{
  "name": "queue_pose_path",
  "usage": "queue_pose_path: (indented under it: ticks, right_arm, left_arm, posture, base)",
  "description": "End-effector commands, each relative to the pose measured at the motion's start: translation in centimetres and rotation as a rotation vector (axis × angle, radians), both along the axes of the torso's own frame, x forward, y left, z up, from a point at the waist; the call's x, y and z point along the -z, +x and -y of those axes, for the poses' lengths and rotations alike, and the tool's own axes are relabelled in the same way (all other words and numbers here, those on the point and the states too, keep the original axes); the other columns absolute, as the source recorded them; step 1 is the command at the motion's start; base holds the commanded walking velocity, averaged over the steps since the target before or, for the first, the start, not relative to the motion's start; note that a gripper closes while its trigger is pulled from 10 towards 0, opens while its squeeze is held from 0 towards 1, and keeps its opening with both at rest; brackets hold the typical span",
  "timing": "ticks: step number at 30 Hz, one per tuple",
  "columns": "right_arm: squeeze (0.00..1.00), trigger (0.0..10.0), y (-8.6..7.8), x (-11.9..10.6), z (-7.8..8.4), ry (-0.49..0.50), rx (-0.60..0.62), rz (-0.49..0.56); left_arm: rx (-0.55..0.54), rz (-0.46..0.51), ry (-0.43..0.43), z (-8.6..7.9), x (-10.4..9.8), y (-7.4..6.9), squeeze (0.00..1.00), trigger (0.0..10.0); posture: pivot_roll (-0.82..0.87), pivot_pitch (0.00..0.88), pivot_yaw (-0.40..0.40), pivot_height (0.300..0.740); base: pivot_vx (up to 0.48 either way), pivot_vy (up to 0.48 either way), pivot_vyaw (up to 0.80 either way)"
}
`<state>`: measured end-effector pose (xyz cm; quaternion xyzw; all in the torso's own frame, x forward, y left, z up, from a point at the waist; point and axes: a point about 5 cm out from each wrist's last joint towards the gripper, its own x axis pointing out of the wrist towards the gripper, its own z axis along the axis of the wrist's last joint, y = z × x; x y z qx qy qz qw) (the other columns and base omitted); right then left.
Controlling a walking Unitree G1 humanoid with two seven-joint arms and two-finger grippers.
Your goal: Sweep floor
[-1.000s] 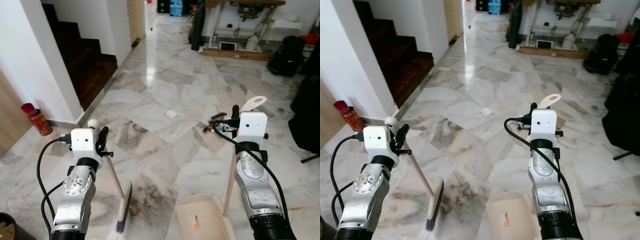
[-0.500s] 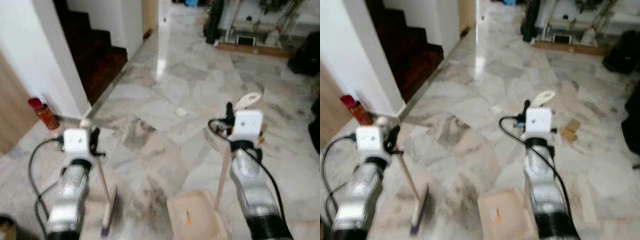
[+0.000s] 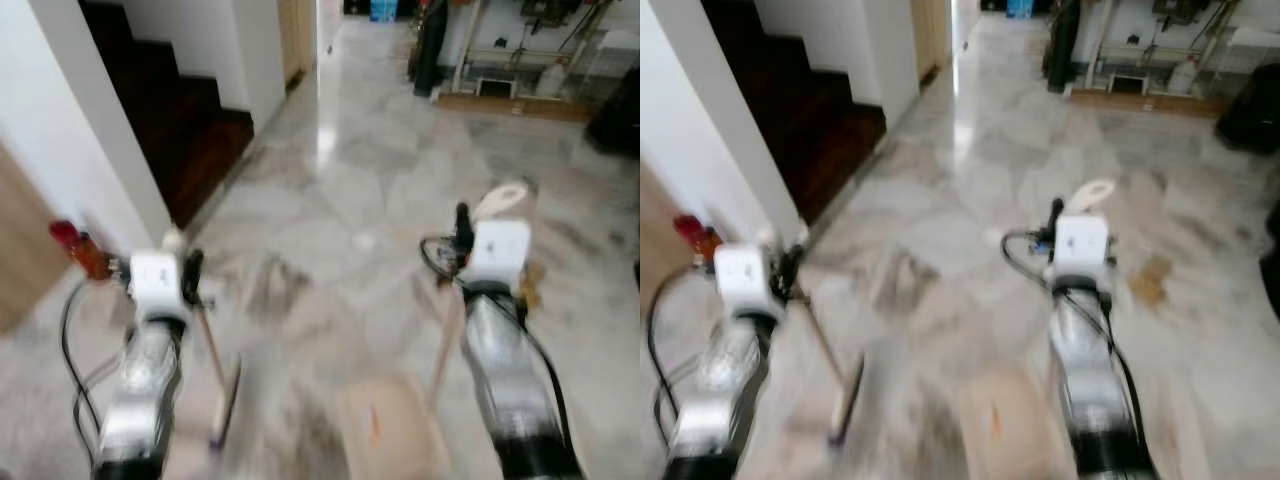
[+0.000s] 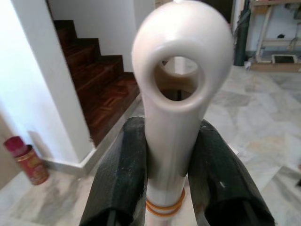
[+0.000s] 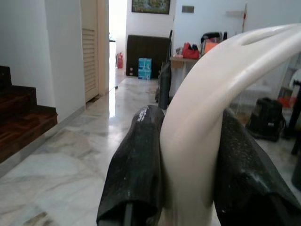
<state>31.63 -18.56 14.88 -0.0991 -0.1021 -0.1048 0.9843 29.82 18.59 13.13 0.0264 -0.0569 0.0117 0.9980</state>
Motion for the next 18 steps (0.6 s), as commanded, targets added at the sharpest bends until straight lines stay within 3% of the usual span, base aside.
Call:
queue_pose_path:
  ticks: [1, 18]
  right_arm:
    - [0.0, 10.0, 0.33, -1.43, -0.89, -0.011, -0.027, 0.057]
    - [0.0, 10.0, 0.31, -1.63, -0.88, -0.006, -0.028, 0.07]
  left_arm:
    - [-0.009, 0.043, 0.005, -0.44, -0.91, 0.26, 0.0, 10.0]
    - [-0.023, 0.046, 0.001, -0.67, -0.83, 0.43, 0.0, 10.0]
  posture:
    - [-0.07, 0.0, 0.013, 0.74]
    - [-0.07, 0.0, 0.008, 0.74]
  base:
    - [0.36, 0.0, 0.0]
    - [0.359, 0.0, 0.0]
